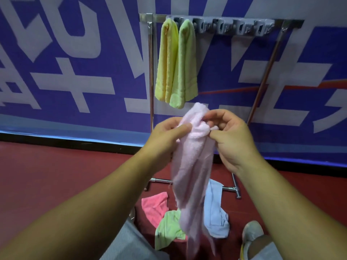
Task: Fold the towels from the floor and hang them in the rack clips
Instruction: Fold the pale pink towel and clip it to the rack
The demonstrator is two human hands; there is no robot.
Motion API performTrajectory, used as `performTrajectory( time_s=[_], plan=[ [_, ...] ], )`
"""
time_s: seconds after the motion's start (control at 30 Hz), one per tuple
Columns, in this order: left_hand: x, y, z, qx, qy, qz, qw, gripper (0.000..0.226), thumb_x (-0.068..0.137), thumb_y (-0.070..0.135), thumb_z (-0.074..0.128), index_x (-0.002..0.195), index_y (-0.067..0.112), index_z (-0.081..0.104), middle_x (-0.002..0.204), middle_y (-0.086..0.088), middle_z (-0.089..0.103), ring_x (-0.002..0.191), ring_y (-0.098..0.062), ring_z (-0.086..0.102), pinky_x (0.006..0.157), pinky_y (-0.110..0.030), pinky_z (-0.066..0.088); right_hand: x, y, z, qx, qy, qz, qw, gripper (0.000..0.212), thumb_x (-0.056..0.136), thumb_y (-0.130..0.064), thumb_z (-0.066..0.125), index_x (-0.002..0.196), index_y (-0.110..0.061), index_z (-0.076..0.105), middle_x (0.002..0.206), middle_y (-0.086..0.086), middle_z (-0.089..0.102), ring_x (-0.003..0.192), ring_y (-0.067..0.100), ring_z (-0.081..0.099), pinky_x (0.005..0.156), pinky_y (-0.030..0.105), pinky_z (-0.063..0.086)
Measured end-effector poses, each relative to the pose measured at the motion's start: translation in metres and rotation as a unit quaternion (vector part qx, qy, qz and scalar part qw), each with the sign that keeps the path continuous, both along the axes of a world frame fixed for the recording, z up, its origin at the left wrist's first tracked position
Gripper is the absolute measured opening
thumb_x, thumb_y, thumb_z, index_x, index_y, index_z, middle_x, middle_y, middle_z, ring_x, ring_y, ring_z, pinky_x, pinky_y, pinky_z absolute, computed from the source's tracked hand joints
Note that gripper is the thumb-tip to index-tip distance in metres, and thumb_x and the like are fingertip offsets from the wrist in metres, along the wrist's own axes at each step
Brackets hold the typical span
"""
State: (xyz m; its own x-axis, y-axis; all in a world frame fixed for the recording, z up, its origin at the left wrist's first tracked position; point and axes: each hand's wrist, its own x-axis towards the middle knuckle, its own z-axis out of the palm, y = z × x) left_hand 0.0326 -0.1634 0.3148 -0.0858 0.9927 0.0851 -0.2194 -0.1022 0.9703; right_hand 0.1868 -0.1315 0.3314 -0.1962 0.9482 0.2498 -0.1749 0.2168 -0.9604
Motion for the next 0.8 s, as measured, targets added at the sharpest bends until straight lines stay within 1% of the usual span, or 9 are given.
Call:
performTrajectory(
  time_s=[0.07,0.2,0.3,0.37,0.47,0.53,0.6,0.7,0.8],
  plan=[
    [-0.006,0.005,0.002,-0.006,-0.032,0.049,0.998,0.018,0.076,0.009,0.064,0.093,0.01,0.069,0.088,-0.011,0.07,0.08,-0.027,0.065,0.069,-0.036,0.054,0.007,0.008,-0.003,-0.012,-0.022,-0.082,0.996,0.046,0.076,0.021,0.049,0.084,-0.02,0.066,0.067,-0.007,0.06,0.064,0.008,0.055,0.063,0.024,0.045],
    [-0.011,0.01,0.007,-0.012,-0.067,0.079,0.995,0.05,0.071,-0.009,0.049,0.113,0.015,0.063,0.11,-0.02,0.064,0.089,-0.032,0.065,0.069,-0.042,0.057,0.011,0.008,-0.012,-0.004,-0.109,-0.127,0.986,0.051,0.075,0.017,0.037,0.091,-0.023,0.066,0.071,-0.002,0.047,0.061,0.011,0.042,0.054,0.021,0.036],
    [-0.005,0.006,0.008,-0.012,-0.044,0.06,0.997,0.061,0.073,-0.013,0.039,0.114,0.022,0.068,0.093,-0.014,0.059,0.073,-0.022,0.058,0.057,-0.029,0.049,0.005,0.004,-0.015,-0.033,-0.184,-0.075,0.979,0.056,0.077,0.012,0.04,0.104,-0.029,0.068,0.078,-0.002,0.048,0.064,0.013,0.042,0.055,0.026,0.037],
    [-0.003,0.004,0.009,-0.002,-0.04,0.033,0.999,0.051,0.069,-0.009,0.042,0.101,0.017,0.071,0.084,-0.012,0.06,0.073,-0.023,0.056,0.062,-0.03,0.048,0.001,0.006,-0.017,-0.095,-0.181,0.002,0.979,0.057,0.079,0.005,0.05,0.118,-0.034,0.064,0.094,0.001,0.064,0.075,0.015,0.061,0.069,0.033,0.054],
    [-0.001,0.002,0.011,0.027,-0.017,0.001,0.999,0.03,0.069,-0.006,0.047,0.079,0.017,0.062,0.082,-0.018,0.061,0.075,-0.028,0.057,0.068,-0.036,0.048,0.004,0.009,-0.02,-0.152,-0.23,0.131,0.952,0.045,0.08,-0.01,0.064,0.119,-0.032,0.065,0.101,0.008,0.076,0.089,0.022,0.074,0.082,0.04,0.06],
    [-0.004,0.002,0.01,0.052,0.046,0.01,0.998,0.024,0.075,-0.003,0.054,0.074,0.021,0.057,0.085,-0.024,0.064,0.078,-0.029,0.058,0.069,-0.04,0.05,0.008,0.009,-0.023,-0.127,-0.299,0.149,0.934,0.023,0.082,-0.013,0.068,0.104,-0.018,0.071,0.095,0.008,0.077,0.084,0.018,0.073,0.076,0.034,0.058],
    [-0.008,0.002,0.008,0.076,0.127,0.055,0.987,0.021,0.08,0.005,0.066,0.074,0.021,0.055,0.075,-0.013,0.062,0.07,-0.02,0.056,0.061,-0.033,0.051,0.01,0.01,-0.025,-0.101,-0.299,0.109,0.943,0.008,0.083,-0.013,0.07,0.088,-0.008,0.071,0.082,0.01,0.074,0.072,0.014,0.068,0.067,0.03,0.053],
    [-0.018,0.006,0.002,0.083,0.261,0.163,0.948,0.029,0.077,0.019,0.077,0.07,0.02,0.049,0.062,0.005,0.051,0.057,-0.009,0.045,0.051,-0.026,0.042,0.013,0.016,-0.027,0.009,-0.305,-0.082,0.949,0.023,0.076,-0.023,0.078,0.072,-0.007,0.062,0.066,0.006,0.062,0.058,0.012,0.052,0.054,0.027,0.042],
    [-0.026,0.008,-0.006,0.067,0.436,0.238,0.865,0.039,0.076,0.034,0.078,0.065,0.02,0.043,0.06,0.008,0.044,0.056,-0.009,0.039,0.051,-0.02,0.034,0.016,0.019,-0.026,0.115,-0.313,-0.212,0.919,0.033,0.075,-0.027,0.08,0.064,-0.013,0.052,0.061,-0.002,0.055,0.056,0.014,0.045,0.052,0.03,0.037]
  ],
)
